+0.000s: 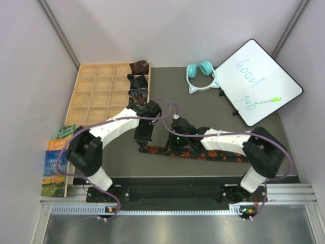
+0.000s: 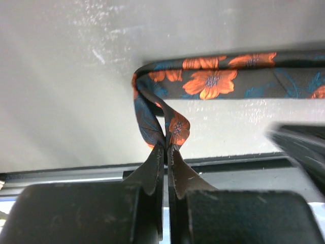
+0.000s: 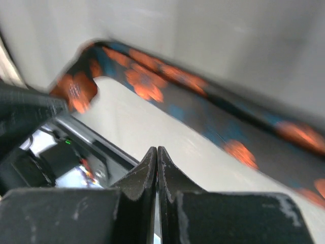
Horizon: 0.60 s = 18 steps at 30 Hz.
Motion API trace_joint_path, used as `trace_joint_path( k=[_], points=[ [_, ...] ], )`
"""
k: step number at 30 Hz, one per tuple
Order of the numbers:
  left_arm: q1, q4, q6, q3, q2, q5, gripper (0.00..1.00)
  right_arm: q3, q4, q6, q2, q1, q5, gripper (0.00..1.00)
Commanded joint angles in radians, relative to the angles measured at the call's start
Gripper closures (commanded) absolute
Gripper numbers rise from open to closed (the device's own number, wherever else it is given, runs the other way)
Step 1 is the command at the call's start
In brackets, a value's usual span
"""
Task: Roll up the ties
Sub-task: Roll the tie at the center of the board.
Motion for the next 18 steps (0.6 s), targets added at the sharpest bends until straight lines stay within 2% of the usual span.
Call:
trace_joint_path(
  k=[1, 9, 13, 18],
  points=[
    [0.000, 0.033, 0.017, 0.031, 0.042, 0.030, 1.00, -0.103, -0.150, -0.058, -0.167, -0.021, 0.121, 1.00],
    [-0.019, 0.057, 0.025, 0.054, 0.102, 0.059, 1.00, -0.265, -0.305, -0.090, -0.506, -0.055, 0.345, 1.00],
    [-0.030, 0.054, 0.032, 0.077, 0.144, 0.059, 1.00, -0.353, -0.274, -0.105, -0.598, -0.066, 0.385, 1.00],
    [-0.039, 0.042, 0.046, 0.105, 0.187, 0.059, 1.00, -0.460, -0.152, -0.104, -0.615, -0.067, 0.382, 1.00]
  ],
)
